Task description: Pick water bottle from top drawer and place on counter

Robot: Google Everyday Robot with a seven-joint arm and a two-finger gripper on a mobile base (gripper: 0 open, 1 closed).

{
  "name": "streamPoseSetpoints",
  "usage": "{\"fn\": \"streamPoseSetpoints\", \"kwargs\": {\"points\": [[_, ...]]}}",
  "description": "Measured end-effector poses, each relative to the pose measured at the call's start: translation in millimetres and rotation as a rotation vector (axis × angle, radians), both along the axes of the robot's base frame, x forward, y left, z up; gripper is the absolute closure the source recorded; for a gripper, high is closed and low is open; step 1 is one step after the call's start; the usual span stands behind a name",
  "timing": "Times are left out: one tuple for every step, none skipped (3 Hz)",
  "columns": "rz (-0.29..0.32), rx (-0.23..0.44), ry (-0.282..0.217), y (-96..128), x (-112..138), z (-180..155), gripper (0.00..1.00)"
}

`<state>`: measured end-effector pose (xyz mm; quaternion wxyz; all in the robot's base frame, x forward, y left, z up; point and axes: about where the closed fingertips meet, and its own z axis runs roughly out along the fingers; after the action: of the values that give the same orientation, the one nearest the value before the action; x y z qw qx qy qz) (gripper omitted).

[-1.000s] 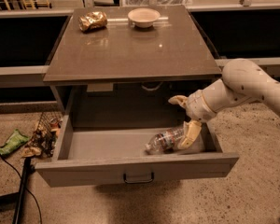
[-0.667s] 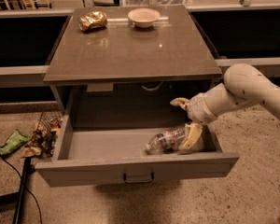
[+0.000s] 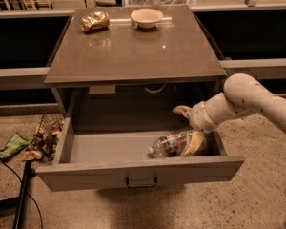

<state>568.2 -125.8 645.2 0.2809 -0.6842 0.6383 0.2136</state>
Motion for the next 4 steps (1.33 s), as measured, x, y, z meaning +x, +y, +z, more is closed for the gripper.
{"fn": "streamPoseSetpoints", "kwargs": {"points": [[-0.007, 0.009, 0.019, 0, 1, -15, 0.00], [-0.015, 0.012, 0.040, 0, 1, -27, 0.17], [-0.042, 0.069, 0.039, -3, 0, -30, 0.40], [-0.074, 0.150, 0.027, -9, -3, -24, 0.63]]}}
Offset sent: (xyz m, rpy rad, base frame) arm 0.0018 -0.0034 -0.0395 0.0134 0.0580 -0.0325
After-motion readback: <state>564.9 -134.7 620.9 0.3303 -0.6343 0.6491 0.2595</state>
